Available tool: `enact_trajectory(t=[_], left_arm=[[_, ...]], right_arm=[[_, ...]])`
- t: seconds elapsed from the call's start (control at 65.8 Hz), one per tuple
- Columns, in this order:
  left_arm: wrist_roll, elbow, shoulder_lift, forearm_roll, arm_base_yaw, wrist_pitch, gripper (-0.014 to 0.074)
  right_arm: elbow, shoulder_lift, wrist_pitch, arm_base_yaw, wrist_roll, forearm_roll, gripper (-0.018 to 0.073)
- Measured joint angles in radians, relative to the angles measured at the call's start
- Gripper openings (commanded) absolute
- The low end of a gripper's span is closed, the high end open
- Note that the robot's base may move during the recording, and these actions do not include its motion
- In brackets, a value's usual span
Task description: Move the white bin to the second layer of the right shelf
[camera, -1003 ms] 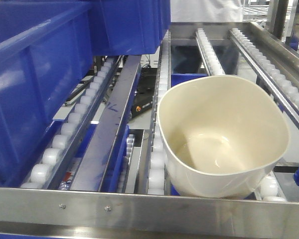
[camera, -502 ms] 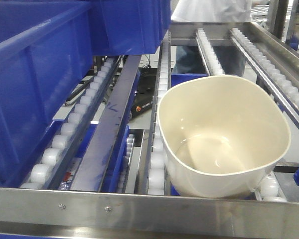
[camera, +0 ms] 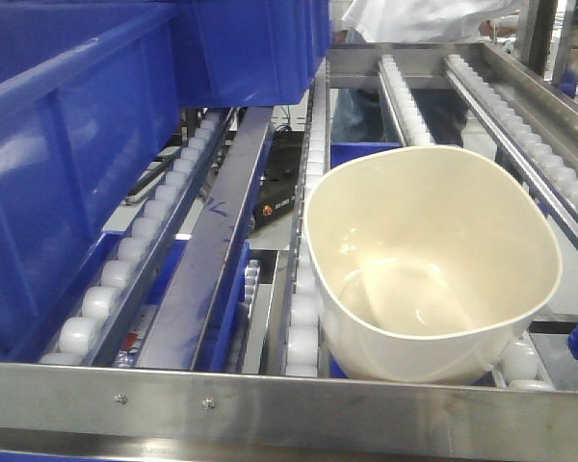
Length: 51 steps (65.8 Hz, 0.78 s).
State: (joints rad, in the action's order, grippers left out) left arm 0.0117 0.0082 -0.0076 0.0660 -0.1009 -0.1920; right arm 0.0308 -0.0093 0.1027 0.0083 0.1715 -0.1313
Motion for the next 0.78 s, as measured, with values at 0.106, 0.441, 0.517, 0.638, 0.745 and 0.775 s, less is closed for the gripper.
enact_trajectory(t=[0.106,0.441,0.517,0.638,0.745,0.775], left_arm=[[0.000,0.000,0.000,0.000,0.000,0.000,0.0085],[0.000,0.000,0.000,0.000,0.000,0.000,0.0085],[0.000,0.000,0.000,0.000,0.000,0.000,0.0085],[0.000,0.000,0.000,0.000,0.000,0.000,0.0085],[0.000,0.000,0.000,0.000,0.000,0.000,0.0085],[0.000,0.000,0.000,0.000,0.000,0.000,0.0085]], right_arm=[[0.000,0.000,-0.020,0.000,0.000,-0.002,0.0057],[0.000,0.000,-0.025,0.000,0.000,-0.002,0.0057],[0.000,0.000,-0.025,0.000,0.000,-0.002,0.0057],[0.000,0.000,-0.025,0.000,0.000,-0.002,0.0057],[0.000,0.000,-0.025,0.000,0.000,-0.002,0.0057],[0.000,0.000,-0.025,0.000,0.000,-0.002,0.0057]])
